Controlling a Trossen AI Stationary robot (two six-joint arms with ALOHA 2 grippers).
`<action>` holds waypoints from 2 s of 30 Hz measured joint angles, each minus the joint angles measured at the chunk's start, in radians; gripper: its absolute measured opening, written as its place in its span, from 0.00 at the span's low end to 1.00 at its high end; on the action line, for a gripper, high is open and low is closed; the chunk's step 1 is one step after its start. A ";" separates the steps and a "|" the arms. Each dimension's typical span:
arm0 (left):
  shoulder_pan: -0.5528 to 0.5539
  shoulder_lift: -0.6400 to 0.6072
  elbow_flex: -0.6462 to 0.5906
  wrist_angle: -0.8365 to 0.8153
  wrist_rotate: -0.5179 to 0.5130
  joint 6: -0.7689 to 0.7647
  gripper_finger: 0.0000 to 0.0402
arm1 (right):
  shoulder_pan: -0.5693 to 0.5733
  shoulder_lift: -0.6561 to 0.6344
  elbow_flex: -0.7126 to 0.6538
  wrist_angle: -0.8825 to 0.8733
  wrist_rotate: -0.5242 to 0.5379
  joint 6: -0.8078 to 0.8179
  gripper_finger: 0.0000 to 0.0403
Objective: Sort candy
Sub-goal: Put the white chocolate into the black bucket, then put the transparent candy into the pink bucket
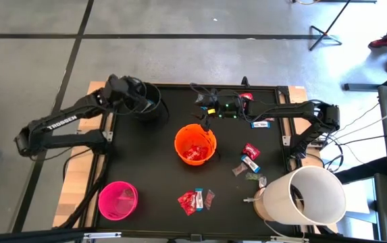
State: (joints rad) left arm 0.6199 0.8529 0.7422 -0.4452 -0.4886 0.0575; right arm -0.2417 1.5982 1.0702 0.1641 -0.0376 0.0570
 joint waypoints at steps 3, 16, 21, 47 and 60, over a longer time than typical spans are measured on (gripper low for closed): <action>0.034 0.003 0.003 0.046 0.088 0.001 0.39 | 0.000 0.000 0.000 -0.013 0.001 -0.001 0.59; -0.036 -0.002 0.038 0.291 0.402 -0.051 0.42 | -0.160 0.000 -0.012 -0.157 0.075 -0.050 0.59; -0.054 -0.002 0.038 0.291 0.397 -0.067 0.42 | -0.282 0.027 -0.037 -0.100 -0.042 -0.101 0.59; -0.105 0.195 0.037 0.473 0.403 -0.074 0.42 | -0.355 0.305 -0.055 0.124 -0.095 -0.083 0.59; -0.132 0.195 0.037 0.468 0.402 0.104 0.42 | -0.355 0.305 0.010 -0.026 -0.122 -0.018 0.59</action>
State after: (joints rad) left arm 0.4877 1.0481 0.7792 0.0226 -0.0868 0.1619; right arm -0.5964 1.9030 1.0799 0.1383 -0.1595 0.0391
